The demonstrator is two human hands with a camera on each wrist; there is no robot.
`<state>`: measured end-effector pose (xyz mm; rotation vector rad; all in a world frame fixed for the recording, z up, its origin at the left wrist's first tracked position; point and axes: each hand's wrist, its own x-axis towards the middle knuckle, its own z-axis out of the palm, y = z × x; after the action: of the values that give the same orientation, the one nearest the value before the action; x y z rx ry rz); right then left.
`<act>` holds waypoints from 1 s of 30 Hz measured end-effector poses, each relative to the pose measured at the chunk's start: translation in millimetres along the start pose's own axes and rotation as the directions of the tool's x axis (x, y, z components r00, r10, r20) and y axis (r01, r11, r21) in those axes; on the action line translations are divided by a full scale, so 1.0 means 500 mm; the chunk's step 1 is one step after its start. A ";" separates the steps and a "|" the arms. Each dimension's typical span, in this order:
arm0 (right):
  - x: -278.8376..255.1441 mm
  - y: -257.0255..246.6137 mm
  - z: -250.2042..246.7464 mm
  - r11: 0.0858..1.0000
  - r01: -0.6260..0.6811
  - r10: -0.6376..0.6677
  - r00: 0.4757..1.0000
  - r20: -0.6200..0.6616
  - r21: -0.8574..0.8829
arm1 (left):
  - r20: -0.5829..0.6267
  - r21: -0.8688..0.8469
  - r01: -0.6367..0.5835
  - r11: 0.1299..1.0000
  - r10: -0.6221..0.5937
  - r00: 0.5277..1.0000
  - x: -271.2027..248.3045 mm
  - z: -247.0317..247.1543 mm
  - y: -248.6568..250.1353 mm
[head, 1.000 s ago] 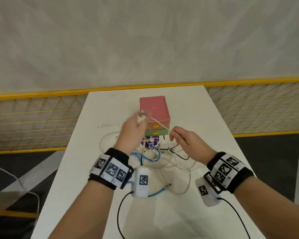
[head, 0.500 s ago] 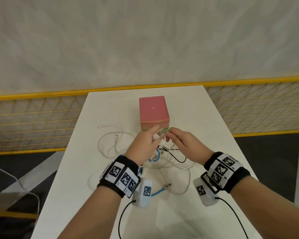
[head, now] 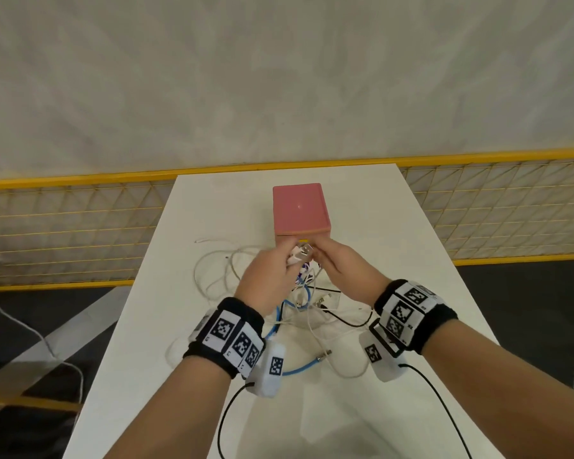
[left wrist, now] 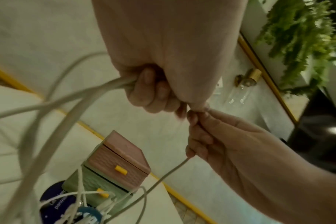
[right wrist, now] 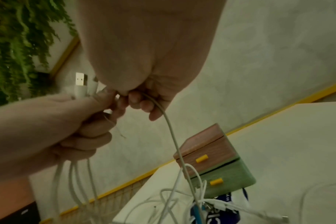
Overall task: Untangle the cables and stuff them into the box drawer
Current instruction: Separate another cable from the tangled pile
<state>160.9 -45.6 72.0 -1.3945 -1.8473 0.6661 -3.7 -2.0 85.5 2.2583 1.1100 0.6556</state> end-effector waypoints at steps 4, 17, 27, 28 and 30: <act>0.015 0.014 0.013 1.000 0.009 -0.009 1.000 -0.016 0.007 | -0.157 -0.037 0.003 0.999 -0.008 0.988 0.011 -0.033 0.008; 0.011 0.023 0.001 0.999 -0.002 0.004 0.999 0.036 -0.040 | 0.047 0.057 0.006 0.998 -0.008 0.999 -0.001 -0.037 0.028; -0.038 0.088 -0.026 0.967 -0.061 0.077 0.996 0.055 -0.246 | -0.122 0.026 0.015 1.000 -0.012 0.992 0.037 -0.092 -0.013; -0.034 0.094 -0.021 0.949 -0.027 0.042 0.998 0.041 -0.315 | -0.076 0.035 0.017 0.999 -0.014 0.997 0.036 -0.086 -0.012; -0.023 0.093 -0.016 0.913 -0.088 0.115 0.992 0.043 -0.398 | -0.043 0.041 0.041 0.998 -0.040 0.998 0.033 -0.075 -0.017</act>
<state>196.6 -43.4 38.9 -1.7558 -2.0519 0.4017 -22.9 24.9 110.9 2.2606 1.1969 0.6718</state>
